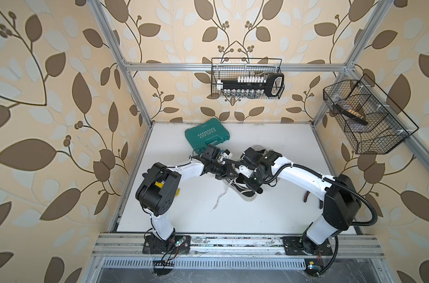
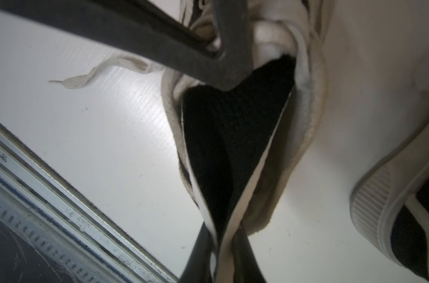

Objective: Insert the insole into the shoe

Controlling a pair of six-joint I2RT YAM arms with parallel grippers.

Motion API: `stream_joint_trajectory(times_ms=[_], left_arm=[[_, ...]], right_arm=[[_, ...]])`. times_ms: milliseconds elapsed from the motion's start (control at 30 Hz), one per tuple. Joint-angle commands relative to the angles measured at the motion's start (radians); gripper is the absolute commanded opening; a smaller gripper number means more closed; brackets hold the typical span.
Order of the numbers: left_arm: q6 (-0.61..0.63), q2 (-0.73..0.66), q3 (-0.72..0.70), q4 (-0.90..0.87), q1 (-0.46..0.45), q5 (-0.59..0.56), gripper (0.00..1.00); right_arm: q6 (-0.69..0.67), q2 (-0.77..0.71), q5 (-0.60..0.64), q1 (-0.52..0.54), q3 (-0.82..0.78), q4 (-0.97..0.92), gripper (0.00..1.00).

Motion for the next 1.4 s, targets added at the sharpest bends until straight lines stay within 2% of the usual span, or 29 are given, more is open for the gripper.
stream_joint_trajectory(times_ms=[0, 233, 433, 600, 767, 933, 1033, 1100, 1167, 1200, 1267, 1300, 1367], left_arm=[[0.000, -0.013, 0.012, 0.044, -0.011, 0.078, 0.00], [-0.022, -0.027, -0.006, 0.071, -0.011, 0.082, 0.00], [-0.031, -0.024, -0.016, 0.080, -0.010, 0.086, 0.00], [-0.055, -0.022, -0.035, 0.118, -0.011, 0.090, 0.00], [-0.064, -0.018, -0.038, 0.130, -0.010, 0.096, 0.00], [-0.074, -0.024, -0.053, 0.148, -0.011, 0.096, 0.00], [-0.078, -0.010, -0.053, 0.156, -0.011, 0.098, 0.00], [-0.083, -0.012, -0.055, 0.158, -0.011, 0.100, 0.00], [-0.078, -0.019, -0.063, 0.160, -0.011, 0.096, 0.00], [-0.075, -0.014, -0.059, 0.157, -0.010, 0.096, 0.00], [-0.074, -0.001, -0.050, 0.145, -0.009, 0.099, 0.00], [-0.078, -0.003, -0.050, 0.144, -0.010, 0.097, 0.00], [-0.080, -0.019, -0.058, 0.145, -0.009, 0.086, 0.00]], right_arm=[[-0.052, 0.060, -0.015, -0.001, 0.071, 0.114, 0.11], [-0.050, -0.009, -0.038, -0.023, -0.027, 0.162, 0.12], [-0.041, 0.042, -0.049, -0.047, 0.032, 0.207, 0.10], [-0.036, -0.032, -0.097, -0.053, -0.100, 0.313, 0.12], [-0.055, 0.055, -0.114, -0.055, -0.004, 0.305, 0.11], [-0.069, 0.014, -0.137, -0.071, -0.087, 0.413, 0.12], [-0.043, 0.072, -0.139, -0.071, 0.003, 0.330, 0.11], [-0.060, 0.032, -0.135, -0.072, -0.054, 0.349, 0.12], [-0.072, 0.004, -0.138, -0.083, -0.118, 0.447, 0.14], [-0.067, 0.020, -0.144, -0.090, -0.096, 0.446, 0.15], [-0.052, 0.068, -0.137, -0.094, -0.003, 0.336, 0.20], [-0.052, 0.072, -0.128, -0.092, 0.014, 0.295, 0.26], [-0.062, 0.029, -0.117, -0.092, -0.029, 0.283, 0.44]])
